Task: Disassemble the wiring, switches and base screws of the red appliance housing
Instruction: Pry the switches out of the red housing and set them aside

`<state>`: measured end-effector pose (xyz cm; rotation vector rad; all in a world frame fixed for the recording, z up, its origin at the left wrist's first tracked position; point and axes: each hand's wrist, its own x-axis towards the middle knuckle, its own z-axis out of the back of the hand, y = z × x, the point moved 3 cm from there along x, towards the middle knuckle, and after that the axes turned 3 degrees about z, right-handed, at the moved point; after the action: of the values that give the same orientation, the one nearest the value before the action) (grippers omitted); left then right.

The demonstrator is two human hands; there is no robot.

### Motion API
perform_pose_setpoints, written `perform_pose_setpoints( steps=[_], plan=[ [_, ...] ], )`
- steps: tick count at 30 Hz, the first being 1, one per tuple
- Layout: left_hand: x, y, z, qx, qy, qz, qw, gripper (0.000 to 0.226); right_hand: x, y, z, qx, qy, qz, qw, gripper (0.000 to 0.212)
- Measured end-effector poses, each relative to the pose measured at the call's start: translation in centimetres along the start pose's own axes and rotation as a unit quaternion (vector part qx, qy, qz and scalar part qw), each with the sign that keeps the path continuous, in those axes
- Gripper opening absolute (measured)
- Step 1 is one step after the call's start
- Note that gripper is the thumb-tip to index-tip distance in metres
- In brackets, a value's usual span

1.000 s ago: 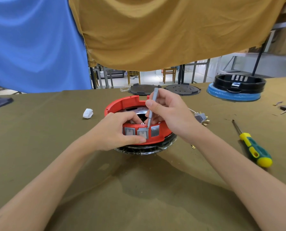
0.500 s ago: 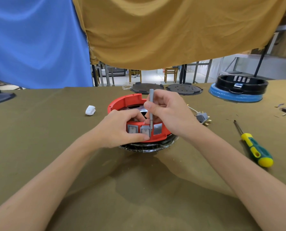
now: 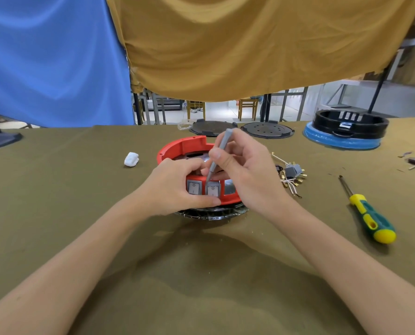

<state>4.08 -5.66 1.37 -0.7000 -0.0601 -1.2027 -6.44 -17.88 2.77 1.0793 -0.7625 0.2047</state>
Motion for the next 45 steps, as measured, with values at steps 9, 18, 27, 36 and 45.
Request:
perform_pose_setpoints(
  steps=[9, 18, 27, 36, 45],
  plan=[
    [0.1, 0.2, -0.2, 0.010, -0.025, -0.011, 1.000, 0.043, 0.1, -0.1, 0.1, -0.068, 0.003, 0.022, 0.997, 0.008],
    [0.0, 0.2, -0.3, 0.001, -0.037, -0.010, 0.999, 0.034, 1.8, 1.2, -0.8, -0.213, 0.083, -0.001, 0.974, 0.020],
    [0.1, -0.1, 0.1, 0.021, -0.030, -0.040, 0.999, 0.022, 1.8, 0.8, -0.5, -0.168, 0.068, 0.002, 0.983, 0.017],
    [0.3, 0.5, -0.2, 0.030, -0.012, 0.002, 0.999, 0.061, 2.4, 1.5, -1.0, -0.260, 0.121, 0.009, 0.958, 0.025],
    [0.3, 0.7, -0.3, 0.032, -0.008, 0.022, 0.999, 0.062, 4.1, 1.6, -1.6, -0.305, 0.163, -0.044, 0.937, 0.029]
  ],
)
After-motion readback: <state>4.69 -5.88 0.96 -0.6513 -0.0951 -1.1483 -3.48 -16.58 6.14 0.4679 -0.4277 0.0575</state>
